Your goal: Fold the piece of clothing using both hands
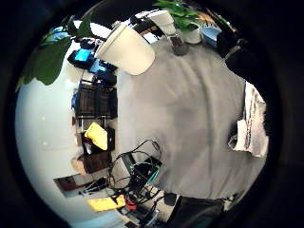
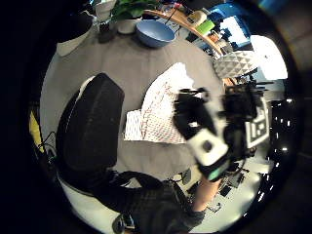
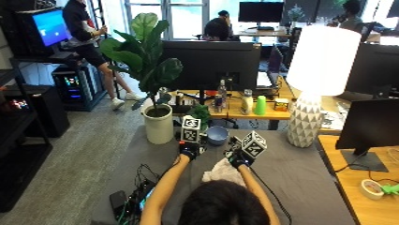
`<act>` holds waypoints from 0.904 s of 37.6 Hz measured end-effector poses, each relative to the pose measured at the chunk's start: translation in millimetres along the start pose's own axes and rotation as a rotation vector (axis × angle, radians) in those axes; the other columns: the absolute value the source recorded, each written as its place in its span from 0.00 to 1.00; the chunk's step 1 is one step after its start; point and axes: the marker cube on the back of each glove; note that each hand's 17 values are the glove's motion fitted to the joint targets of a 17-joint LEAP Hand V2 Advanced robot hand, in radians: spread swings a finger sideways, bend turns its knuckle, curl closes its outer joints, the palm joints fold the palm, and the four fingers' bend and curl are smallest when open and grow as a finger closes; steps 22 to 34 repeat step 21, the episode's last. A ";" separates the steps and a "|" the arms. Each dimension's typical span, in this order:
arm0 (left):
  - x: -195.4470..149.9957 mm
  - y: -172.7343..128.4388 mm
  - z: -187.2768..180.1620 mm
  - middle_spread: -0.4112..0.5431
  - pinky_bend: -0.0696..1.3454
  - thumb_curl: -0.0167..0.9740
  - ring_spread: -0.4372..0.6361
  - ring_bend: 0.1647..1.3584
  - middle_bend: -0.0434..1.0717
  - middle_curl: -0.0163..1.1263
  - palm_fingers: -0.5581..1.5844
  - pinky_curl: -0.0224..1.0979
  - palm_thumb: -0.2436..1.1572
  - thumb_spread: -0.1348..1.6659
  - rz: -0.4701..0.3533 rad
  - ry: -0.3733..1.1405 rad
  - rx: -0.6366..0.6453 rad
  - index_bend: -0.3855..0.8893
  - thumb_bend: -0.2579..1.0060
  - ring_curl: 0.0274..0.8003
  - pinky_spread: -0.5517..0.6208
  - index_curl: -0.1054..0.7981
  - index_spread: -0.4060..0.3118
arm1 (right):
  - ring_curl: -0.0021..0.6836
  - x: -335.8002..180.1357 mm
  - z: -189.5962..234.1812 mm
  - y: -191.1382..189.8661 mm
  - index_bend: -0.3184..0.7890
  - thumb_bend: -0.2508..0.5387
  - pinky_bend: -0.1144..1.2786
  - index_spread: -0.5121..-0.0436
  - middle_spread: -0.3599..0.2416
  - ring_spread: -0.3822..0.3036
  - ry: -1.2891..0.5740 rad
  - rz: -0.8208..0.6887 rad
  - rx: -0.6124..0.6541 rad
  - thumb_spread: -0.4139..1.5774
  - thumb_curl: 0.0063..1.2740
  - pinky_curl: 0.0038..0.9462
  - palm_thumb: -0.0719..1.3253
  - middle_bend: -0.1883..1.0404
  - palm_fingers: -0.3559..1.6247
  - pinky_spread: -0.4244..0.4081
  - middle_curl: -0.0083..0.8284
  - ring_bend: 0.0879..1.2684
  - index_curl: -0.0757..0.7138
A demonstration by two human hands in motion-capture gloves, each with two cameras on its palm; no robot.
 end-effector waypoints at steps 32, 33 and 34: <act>-6.9 1.7 -25.6 0.40 0.39 0.22 0.35 0.34 0.16 0.24 0.52 0.36 0.30 0.82 -0.067 -0.118 -0.005 0.42 0.20 0.43 0.40 0.49 0.40 | 0.64 64.8 -77.4 -70.1 0.35 0.29 0.53 0.66 0.46 0.33 0.384 -0.057 0.113 0.67 0.44 0.44 0.75 0.36 0.72 0.26 0.57 0.44 0.34; -6.9 1.7 -25.6 0.40 0.39 0.22 0.35 0.34 0.16 0.24 0.52 0.36 0.30 0.82 -0.067 -0.118 -0.005 0.42 0.20 0.43 0.40 0.49 0.40 | 0.64 64.8 -77.4 -70.1 0.35 0.29 0.53 0.66 0.46 0.33 0.384 -0.057 0.113 0.67 0.44 0.44 0.75 0.36 0.72 0.26 0.57 0.44 0.34; -6.9 1.7 -25.6 0.40 0.39 0.22 0.35 0.34 0.16 0.24 0.52 0.36 0.30 0.82 -0.067 -0.118 -0.005 0.42 0.20 0.43 0.40 0.49 0.40 | 0.64 64.8 -77.4 -70.1 0.35 0.29 0.53 0.66 0.46 0.33 0.384 -0.057 0.113 0.67 0.44 0.44 0.75 0.36 0.72 0.26 0.57 0.44 0.34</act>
